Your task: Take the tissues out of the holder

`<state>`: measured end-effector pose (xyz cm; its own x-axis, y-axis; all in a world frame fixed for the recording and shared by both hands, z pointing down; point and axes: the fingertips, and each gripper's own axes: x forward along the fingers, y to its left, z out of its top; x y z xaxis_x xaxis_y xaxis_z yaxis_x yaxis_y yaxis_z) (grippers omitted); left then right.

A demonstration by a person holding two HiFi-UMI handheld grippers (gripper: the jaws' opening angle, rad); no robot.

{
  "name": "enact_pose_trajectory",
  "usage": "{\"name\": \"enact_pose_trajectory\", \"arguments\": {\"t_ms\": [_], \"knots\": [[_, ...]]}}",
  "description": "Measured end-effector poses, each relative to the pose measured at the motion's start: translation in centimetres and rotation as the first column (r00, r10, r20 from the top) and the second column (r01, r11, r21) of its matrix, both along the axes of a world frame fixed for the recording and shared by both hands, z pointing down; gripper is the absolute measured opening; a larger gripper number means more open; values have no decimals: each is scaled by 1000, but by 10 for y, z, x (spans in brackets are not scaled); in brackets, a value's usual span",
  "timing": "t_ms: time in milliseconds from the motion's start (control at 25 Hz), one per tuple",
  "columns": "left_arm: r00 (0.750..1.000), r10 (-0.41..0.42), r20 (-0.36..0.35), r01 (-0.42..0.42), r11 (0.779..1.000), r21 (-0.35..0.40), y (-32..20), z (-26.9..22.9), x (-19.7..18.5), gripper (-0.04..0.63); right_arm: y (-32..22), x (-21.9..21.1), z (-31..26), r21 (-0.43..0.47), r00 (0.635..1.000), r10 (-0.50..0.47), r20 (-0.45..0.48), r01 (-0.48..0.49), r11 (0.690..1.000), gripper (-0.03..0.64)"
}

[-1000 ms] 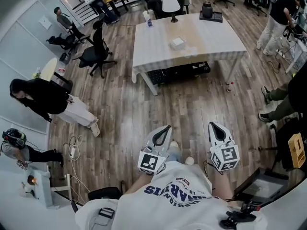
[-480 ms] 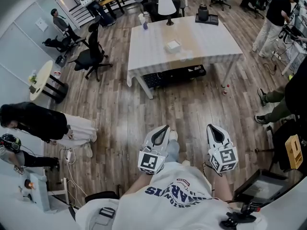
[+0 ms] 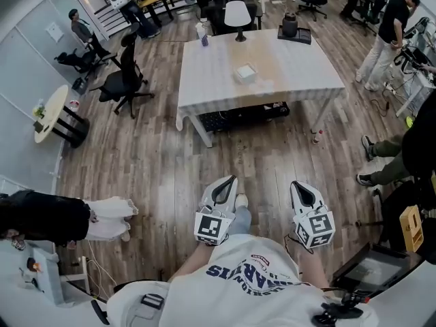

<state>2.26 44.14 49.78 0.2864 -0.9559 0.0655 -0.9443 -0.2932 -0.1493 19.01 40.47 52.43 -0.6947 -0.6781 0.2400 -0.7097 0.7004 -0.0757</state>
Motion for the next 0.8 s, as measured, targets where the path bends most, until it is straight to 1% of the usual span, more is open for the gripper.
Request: {"name": "enact_pose_trajectory", "arguments": {"t_ms": [320, 520, 800], "knots": [[1000, 22, -22, -22, 1000, -9, -55, 4, -28, 5, -51, -42, -3, -8, 1000, -5, 8, 5, 1000, 9], [999, 30, -31, -31, 999, -13, -87, 6, -46, 5, -80, -65, -9, 21, 1000, -11, -14, 11, 1000, 9], [998, 31, -48, -33, 999, -39, -126, 7, -76, 5, -115, -96, -15, 4, 1000, -10, -17, 10, 1000, 9]]}}
